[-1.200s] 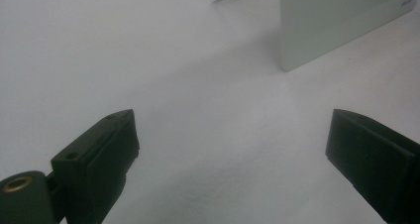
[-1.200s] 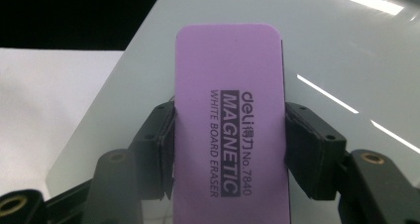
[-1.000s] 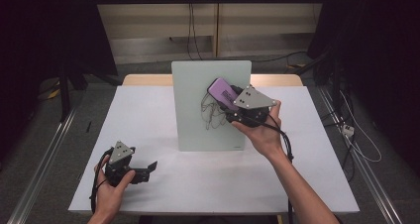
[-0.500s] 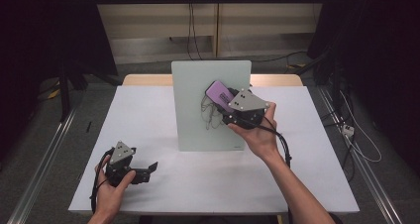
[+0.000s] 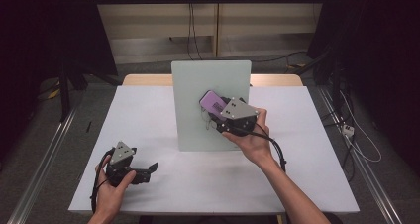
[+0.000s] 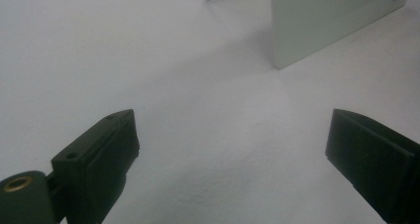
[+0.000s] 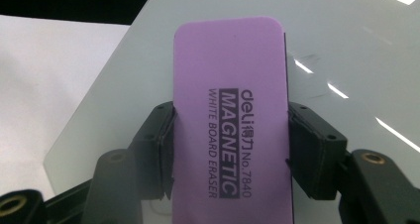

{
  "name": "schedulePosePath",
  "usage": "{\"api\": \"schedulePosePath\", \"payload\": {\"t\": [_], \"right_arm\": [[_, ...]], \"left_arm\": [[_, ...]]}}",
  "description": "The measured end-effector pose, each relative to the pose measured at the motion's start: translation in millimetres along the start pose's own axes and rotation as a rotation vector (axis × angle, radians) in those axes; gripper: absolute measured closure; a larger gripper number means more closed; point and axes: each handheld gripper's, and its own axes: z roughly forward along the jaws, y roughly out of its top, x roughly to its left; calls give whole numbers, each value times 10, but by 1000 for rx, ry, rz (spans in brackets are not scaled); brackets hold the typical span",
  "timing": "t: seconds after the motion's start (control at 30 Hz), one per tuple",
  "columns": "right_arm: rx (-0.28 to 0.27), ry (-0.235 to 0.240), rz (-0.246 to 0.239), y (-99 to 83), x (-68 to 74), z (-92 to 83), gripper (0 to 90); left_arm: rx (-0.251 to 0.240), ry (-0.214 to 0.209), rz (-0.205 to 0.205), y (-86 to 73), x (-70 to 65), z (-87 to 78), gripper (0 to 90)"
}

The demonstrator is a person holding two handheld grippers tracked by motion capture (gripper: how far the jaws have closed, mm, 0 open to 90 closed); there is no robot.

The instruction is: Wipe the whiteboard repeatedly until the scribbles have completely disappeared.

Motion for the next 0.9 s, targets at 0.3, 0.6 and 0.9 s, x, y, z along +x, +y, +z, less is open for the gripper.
{"api": "schedulePosePath", "payload": {"t": [0.3,0.6,0.9], "right_arm": [[22,43,-7,-70,136,60,417],[34,76,-8,-61,209,117,417],[-5,-4,12,111,-9,37,418]], "left_arm": [[-5,-2,4,4,-9,5,60],[-2,-1,8,4,-7,5,60],[1,-1,4,3,4,-7,60]]}}
